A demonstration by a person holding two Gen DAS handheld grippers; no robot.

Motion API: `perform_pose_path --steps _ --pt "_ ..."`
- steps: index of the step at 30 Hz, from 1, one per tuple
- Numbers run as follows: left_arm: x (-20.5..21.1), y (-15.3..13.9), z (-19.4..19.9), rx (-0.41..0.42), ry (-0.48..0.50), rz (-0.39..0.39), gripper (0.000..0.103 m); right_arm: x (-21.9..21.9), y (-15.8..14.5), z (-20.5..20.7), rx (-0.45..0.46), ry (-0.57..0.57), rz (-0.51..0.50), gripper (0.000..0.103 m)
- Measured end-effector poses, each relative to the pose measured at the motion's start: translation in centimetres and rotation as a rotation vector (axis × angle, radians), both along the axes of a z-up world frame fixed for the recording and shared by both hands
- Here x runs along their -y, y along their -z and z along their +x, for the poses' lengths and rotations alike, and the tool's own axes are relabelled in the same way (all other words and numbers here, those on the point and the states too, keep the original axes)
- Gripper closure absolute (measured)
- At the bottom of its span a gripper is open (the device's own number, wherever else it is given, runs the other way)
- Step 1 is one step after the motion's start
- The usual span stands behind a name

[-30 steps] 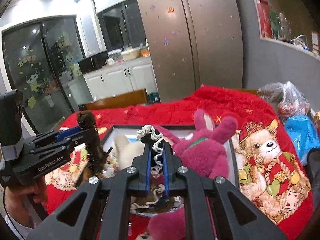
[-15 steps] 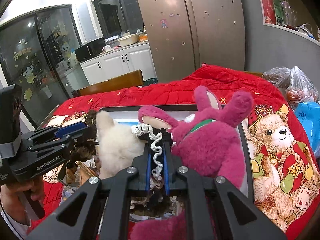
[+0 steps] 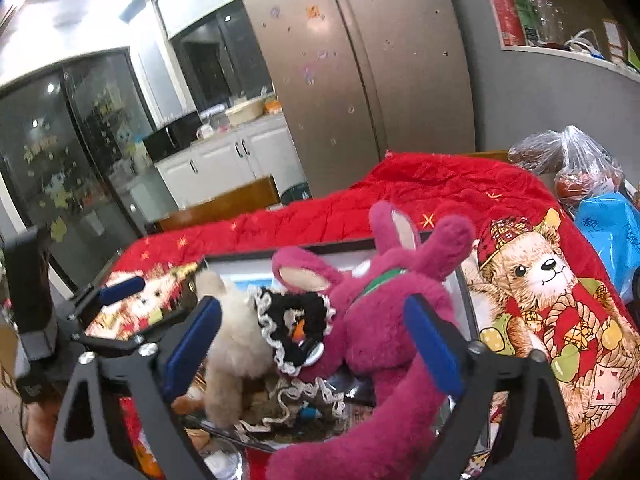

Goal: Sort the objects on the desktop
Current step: 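Open the left gripper to drop the brown hair clip into the box, then move both tools back toward the oranges and white claw clip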

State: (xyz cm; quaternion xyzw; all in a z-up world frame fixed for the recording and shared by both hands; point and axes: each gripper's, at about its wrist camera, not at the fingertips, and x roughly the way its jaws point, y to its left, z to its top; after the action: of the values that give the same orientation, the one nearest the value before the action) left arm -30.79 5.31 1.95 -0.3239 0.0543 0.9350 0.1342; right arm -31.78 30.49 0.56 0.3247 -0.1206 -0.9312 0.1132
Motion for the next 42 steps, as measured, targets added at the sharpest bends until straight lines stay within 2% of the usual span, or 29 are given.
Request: perform_pose_path --steps 3,9,17,20,24,30,33,35,39,42 --pt "0.2 -0.4 0.0 -0.013 -0.013 0.006 0.000 -0.7 -0.2 -0.1 0.006 0.031 -0.020 0.000" --pt "0.5 -0.4 -0.1 -0.021 -0.028 -0.001 0.000 -0.9 -0.6 -0.1 0.009 0.046 0.002 0.000" --pt "1.3 -1.6 0.8 -0.042 -0.059 0.002 0.000 0.3 -2.4 1.4 -0.053 0.024 0.039 0.000" --pt "2.1 -2.8 2.2 -0.055 -0.086 0.032 0.000 1.0 -4.1 2.8 -0.095 0.010 0.030 0.000" --pt "3.3 -5.1 5.5 -0.085 -0.105 0.075 0.000 2.2 -6.5 6.0 -0.156 0.013 0.070 0.000" --pt "3.3 -7.2 10.3 -0.128 -0.095 0.052 0.000 3.9 -8.2 10.9 -0.205 -0.016 0.145 0.000" --pt "3.1 -6.6 12.4 -0.119 -0.091 0.017 0.000 4.1 -7.7 13.3 -0.207 -0.005 0.117 0.000" --pt "3.1 -5.6 13.5 -0.098 -0.092 0.033 0.000 4.3 -6.4 14.4 -0.174 -0.010 0.109 0.000" --pt "2.7 -2.3 14.9 -0.039 -0.077 0.047 0.000 5.1 -2.8 15.7 -0.105 -0.049 0.176 0.000" --pt "2.6 0.6 14.6 0.023 -0.068 0.064 0.000 5.0 -0.2 15.8 -0.048 -0.067 0.162 0.000"
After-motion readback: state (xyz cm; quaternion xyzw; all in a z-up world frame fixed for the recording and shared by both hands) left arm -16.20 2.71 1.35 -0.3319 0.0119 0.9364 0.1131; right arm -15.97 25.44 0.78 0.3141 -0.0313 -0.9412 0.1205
